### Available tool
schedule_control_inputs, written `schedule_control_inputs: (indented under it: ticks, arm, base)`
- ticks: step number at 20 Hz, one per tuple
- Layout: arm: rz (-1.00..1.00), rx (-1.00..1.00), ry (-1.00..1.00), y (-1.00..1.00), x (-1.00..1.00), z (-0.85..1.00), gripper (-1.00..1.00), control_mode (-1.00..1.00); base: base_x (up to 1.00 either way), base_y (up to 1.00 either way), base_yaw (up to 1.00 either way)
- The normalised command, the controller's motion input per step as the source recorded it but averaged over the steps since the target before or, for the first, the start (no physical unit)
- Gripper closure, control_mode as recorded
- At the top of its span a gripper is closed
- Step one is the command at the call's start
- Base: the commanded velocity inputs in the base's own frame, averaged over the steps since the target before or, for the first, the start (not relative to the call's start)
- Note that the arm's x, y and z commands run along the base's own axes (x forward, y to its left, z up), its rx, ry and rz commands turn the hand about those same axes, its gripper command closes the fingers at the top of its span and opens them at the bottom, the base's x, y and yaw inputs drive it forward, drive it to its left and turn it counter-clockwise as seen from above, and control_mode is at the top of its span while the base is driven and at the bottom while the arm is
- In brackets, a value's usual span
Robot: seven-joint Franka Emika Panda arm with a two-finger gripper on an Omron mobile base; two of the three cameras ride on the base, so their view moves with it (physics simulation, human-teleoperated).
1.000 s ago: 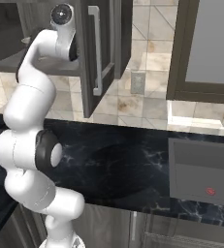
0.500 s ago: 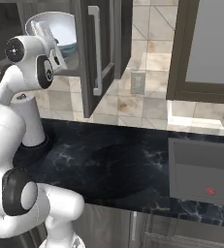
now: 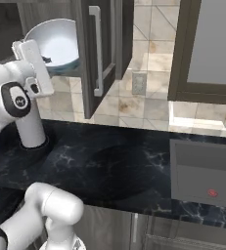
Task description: Take the smaller bowl and place it next to the appetizer plate on the dining counter , and place the larger bowl next to the plate with cooked food.
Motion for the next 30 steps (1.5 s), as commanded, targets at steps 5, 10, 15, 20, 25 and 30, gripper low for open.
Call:
schedule_control_inputs:
  ticks: [5,10,15,20,25,30]
  arm:
    - [-0.23,0.0,0.06,0.0,-1.0,-0.54,1.0,-1.0]
    - [-0.1,-0.02,0.22,-0.12,-0.99,-0.88,1.0,-1.0]
    - [-0.11,-0.04,0.24,-0.43,-0.5,-0.98,1.0,-1.0]
    - [-0.09,0.0,0.17,-0.64,-0.07,-0.94,1.0,-1.0]
    - [-0.01,0.0,0.02,-0.46,0.22,-0.91,1.0,-1.0]
    - [0.02,-0.03,-0.08,-0.01,0.24,-0.42,1.0,-1.0]
  base:
    - [0.0,0.0,0.0]
    - [0.0,0.0,0.0]
    - [0.0,0.0,0.0]
    - [0.0,0.0,0.0]
    - [0.0,0.0,0.0]
    - [0.0,0.0,0.0]
